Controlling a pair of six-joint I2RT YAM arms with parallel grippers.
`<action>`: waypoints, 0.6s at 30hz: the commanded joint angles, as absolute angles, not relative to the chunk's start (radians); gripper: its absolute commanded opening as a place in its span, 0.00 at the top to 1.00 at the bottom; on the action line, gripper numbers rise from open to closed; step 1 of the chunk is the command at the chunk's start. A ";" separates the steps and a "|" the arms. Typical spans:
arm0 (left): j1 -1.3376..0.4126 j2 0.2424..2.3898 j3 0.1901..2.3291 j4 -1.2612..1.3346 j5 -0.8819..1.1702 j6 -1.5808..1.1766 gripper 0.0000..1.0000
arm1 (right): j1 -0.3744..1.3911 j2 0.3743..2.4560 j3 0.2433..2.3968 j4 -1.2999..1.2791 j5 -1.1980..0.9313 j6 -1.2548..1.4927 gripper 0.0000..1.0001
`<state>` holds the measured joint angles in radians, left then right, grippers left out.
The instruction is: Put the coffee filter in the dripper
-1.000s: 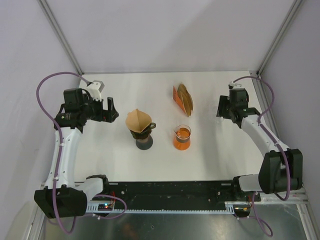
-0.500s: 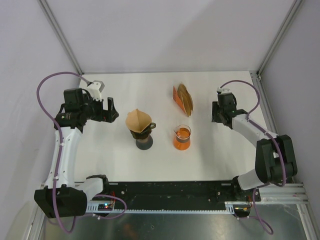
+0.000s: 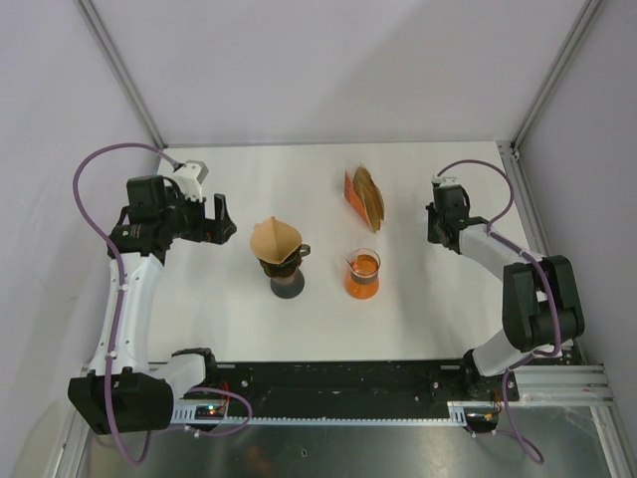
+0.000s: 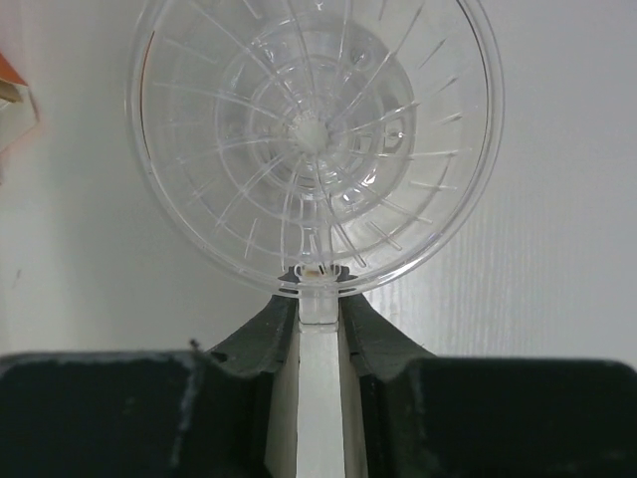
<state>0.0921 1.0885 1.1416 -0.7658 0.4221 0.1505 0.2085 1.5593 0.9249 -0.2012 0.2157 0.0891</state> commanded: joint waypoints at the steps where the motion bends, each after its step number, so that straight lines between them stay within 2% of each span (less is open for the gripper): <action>1: 0.101 1.085 1.166 -0.755 0.433 0.168 0.00 | 0.176 1.549 0.937 -0.155 0.215 0.061 0.97; 6: 0.100 1.087 1.167 -0.755 0.434 0.168 0.00 | 0.183 1.467 0.945 -0.197 0.214 0.059 1.00; 12: 0.101 1.086 1.165 -0.755 0.436 0.168 0.00 | 0.251 1.269 1.007 -0.325 0.216 0.059 1.00; 18: 0.101 1.082 1.164 -0.754 0.439 0.169 0.00 | 0.332 1.109 1.075 -0.446 -0.002 0.048 1.00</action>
<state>0.0921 1.0885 1.1416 -0.7658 0.4221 0.1505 0.2806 1.2064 1.0004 -0.3851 0.1516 0.0689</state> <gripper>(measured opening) 0.995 0.196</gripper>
